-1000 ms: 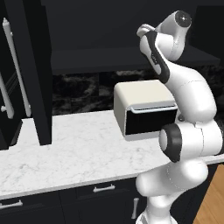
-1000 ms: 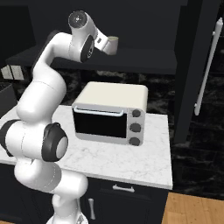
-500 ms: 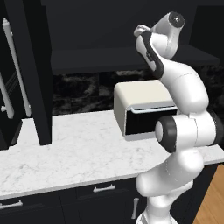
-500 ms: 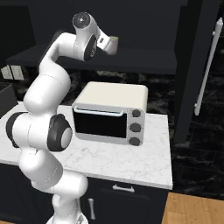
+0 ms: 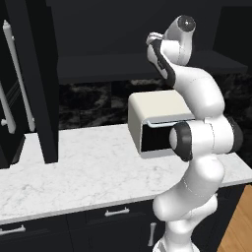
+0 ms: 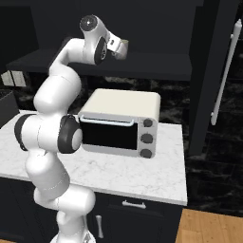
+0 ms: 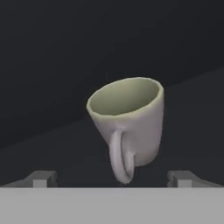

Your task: Gather all objects into one cabinet and sort the glasses and bowls to opposite sides.

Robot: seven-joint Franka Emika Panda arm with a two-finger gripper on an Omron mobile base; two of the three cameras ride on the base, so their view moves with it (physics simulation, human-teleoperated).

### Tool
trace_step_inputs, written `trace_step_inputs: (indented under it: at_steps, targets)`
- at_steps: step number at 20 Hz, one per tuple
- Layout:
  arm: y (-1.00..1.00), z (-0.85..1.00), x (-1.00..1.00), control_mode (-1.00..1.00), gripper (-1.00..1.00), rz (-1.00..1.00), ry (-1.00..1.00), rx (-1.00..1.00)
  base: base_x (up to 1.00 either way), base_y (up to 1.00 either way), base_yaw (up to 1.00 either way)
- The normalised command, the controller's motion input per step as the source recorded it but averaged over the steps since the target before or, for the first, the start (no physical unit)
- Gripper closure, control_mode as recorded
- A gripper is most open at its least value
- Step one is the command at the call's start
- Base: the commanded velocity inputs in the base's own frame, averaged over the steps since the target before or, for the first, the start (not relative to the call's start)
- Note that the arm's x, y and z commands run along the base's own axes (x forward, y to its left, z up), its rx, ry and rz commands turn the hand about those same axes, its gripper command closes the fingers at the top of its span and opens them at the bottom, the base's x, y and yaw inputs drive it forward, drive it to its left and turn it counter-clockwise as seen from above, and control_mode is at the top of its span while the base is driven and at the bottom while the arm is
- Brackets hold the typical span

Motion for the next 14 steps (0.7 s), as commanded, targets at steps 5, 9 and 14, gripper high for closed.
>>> trace_step_inputs:
  at_steps: [5,9,14]
  targets:
    - [0.0,-0.02,0.37,-1.0,-1.0,-0.05,0.04,-0.09,0.0,0.0,0.0]
    - [0.0,-0.09,0.27,-1.0,-1.0,-0.06,0.05,-0.05,0.0,0.0,0.0]
    - [0.0,-0.1,0.37,-1.0,-1.0,-0.04,0.05,-0.03,0.0,0.0,0.0]
